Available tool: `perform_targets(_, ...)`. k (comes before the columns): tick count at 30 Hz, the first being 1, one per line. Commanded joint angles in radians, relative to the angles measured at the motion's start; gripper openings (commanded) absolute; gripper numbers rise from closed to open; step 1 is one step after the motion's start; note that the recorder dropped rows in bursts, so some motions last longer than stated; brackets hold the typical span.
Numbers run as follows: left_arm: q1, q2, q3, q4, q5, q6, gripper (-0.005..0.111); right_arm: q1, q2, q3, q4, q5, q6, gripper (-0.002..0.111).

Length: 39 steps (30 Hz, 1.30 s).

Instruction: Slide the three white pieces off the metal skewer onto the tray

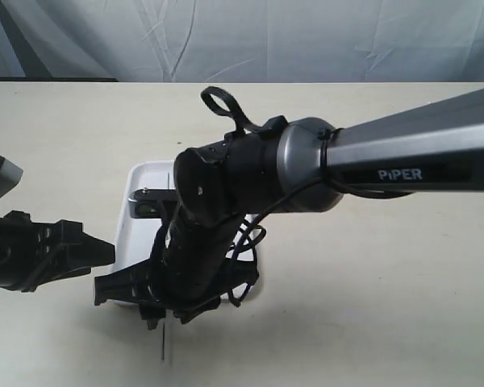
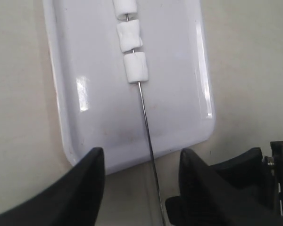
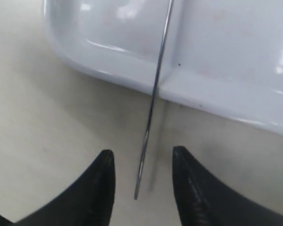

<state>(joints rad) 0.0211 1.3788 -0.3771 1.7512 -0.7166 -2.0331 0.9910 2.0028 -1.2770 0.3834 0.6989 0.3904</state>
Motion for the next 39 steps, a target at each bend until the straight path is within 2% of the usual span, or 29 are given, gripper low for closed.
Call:
perform_targets(1, -0.004, 0.002, 0.004, -0.007, 0.007, 0.003, 0.048, 0.024, 0.012, -0.004, -0.023, -0.062, 0.059, 0.039)
perform_targets(18, -0.004, 0.002, 0.004, -0.007, -0.006, 0.003, 0.048, 0.067, 0.099, -0.011, -0.046, -0.114, 0.143, 0.038)
perform_targets(20, -0.004, 0.002, 0.004, -0.007, -0.006, 0.003, 0.048, 0.067, 0.099, -0.011, -0.046, -0.114, 0.143, 0.027)
perform_targets(22, -0.004, 0.002, 0.004, -0.007, -0.010, 0.003, 0.048, 0.067, 0.099, -0.011, -0.046, -0.133, 0.144, -0.001)
perform_targets(32, -0.004, 0.002, 0.004, -0.007, -0.010, 0.003, 0.048, 0.067, 0.084, -0.011, -0.071, -0.150, 0.144, -0.001)
perform_targets(39, -0.004, 0.002, 0.004, -0.007, -0.081, -0.007, 0.048, 0.067, 0.000, -0.011, -0.244, 0.033, 0.166, -0.001)
